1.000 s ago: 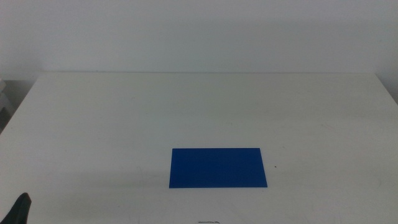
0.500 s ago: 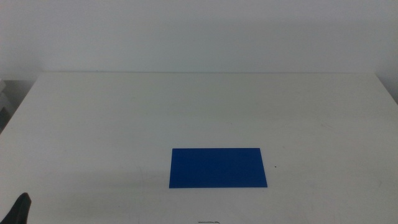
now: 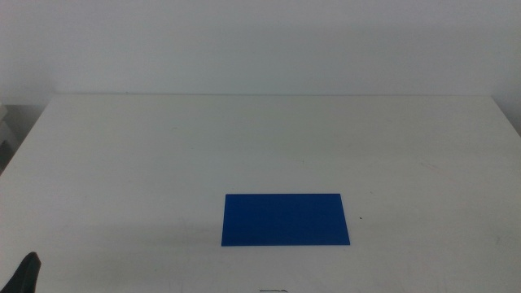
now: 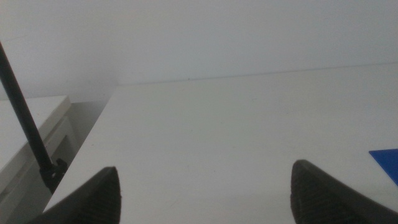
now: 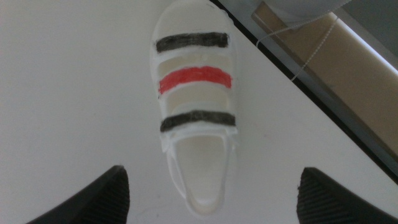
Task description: Use one arm to grab the shoe from the table and place it on the mat.
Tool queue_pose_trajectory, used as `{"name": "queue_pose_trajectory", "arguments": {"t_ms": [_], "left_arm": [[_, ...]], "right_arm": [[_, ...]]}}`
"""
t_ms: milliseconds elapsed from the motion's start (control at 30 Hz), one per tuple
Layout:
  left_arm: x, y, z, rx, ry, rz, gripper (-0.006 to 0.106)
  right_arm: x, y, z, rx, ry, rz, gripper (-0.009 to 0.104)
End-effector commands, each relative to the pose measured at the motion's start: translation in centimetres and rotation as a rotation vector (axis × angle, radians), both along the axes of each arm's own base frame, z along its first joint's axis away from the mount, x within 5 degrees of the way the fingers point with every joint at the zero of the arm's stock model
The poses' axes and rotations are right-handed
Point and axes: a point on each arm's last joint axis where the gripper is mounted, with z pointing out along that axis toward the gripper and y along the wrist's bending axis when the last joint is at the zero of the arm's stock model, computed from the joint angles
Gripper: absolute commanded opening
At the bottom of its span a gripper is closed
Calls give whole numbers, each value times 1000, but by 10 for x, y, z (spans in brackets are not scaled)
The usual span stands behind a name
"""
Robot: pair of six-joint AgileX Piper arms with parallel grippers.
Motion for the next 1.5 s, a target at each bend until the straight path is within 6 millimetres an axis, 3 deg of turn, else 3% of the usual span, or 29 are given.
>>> {"name": "queue_pose_trajectory", "arguments": {"t_ms": [0, 233, 633, 733, 933, 1033, 1167, 1300, 1467], "left_arm": [[-1, 0, 10, -24, -105, -2, 94], [-1, 0, 10, -24, -105, -2, 94], [-1, 0, 10, -24, -105, -2, 94], [-1, 0, 10, -24, -105, -2, 94], [-1, 0, 10, -24, -105, -2, 94], [-1, 0, 10, -24, -105, -2, 94], [-1, 0, 10, -24, -105, -2, 94], [-1, 0, 10, -24, -105, -2, 94], [-1, 0, 10, -24, -105, -2, 94]], "right_arm": [[5, -6, 15, -49, -72, 7, 86], [14, -12, -2, -74, -57, 21, 84], [21, -16, -26, -69, -9, 6, 70], [22, -16, -28, -67, -7, 3, 57], [21, -14, -26, -62, -5, -16, -2], [17, -8, -13, -62, -24, -34, -1], [11, 7, 13, -50, -79, -62, -1], [11, 37, 26, 3, -111, -84, -1], [19, 104, 31, 61, -156, -47, 1]]}}
